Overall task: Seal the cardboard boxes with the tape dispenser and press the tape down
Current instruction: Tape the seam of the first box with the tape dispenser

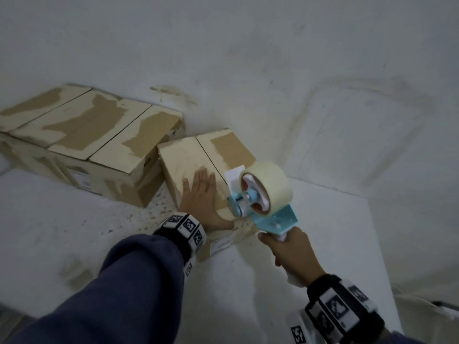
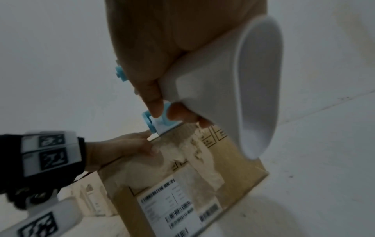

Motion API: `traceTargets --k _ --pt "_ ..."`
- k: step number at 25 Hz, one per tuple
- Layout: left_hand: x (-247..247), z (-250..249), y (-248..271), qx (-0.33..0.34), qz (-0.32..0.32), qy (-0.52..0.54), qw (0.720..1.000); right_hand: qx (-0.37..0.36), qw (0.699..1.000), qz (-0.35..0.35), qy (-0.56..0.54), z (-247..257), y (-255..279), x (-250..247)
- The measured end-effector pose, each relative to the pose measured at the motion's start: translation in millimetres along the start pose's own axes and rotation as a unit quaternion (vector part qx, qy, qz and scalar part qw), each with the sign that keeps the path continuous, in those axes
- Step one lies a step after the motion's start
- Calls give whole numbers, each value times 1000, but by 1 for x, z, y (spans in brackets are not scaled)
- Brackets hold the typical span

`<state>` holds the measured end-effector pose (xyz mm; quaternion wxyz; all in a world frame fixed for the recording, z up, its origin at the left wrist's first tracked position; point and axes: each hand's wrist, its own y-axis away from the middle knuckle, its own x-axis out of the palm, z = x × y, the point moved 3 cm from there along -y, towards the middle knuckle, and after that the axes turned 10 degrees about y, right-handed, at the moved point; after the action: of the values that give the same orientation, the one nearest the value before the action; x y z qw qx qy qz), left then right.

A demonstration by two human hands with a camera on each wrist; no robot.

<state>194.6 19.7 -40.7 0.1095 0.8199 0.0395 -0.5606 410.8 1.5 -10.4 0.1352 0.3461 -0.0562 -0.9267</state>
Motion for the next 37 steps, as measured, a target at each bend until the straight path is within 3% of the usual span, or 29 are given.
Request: traceTargets --k 2,5,7,9,13,18,26,29,33,37 --pt "-2 -6 4 40 -7 -11 999 -12 1000 6 -17 -6 13 -5" --pt "-10 -27 9 173 4 -36 984 -20 999 48 -7 -4 16 -9" --pt "-15 -32 9 193 26 -33 980 -10 997 68 20 -4 9 -12" --pt "-13 -31 6 183 45 -21 982 2 998 63 29 -5 4 -14" --pt "-4 -28 0 179 93 -66 977 24 990 71 -120 -3 6 0" --pt "0 -27 -2 179 100 -99 974 8 995 26 -94 -12 11 -3" --pt "7 -21 -8 175 115 -128 969 67 987 31 -143 -65 47 -5" --pt "6 -33 -8 128 118 -89 981 83 982 37 -166 -64 42 0" --pt "23 -50 -3 56 63 -91 992 90 981 37 -166 -69 38 7" --pt "27 -50 -8 40 61 -81 994 93 988 20 -124 -79 21 19"
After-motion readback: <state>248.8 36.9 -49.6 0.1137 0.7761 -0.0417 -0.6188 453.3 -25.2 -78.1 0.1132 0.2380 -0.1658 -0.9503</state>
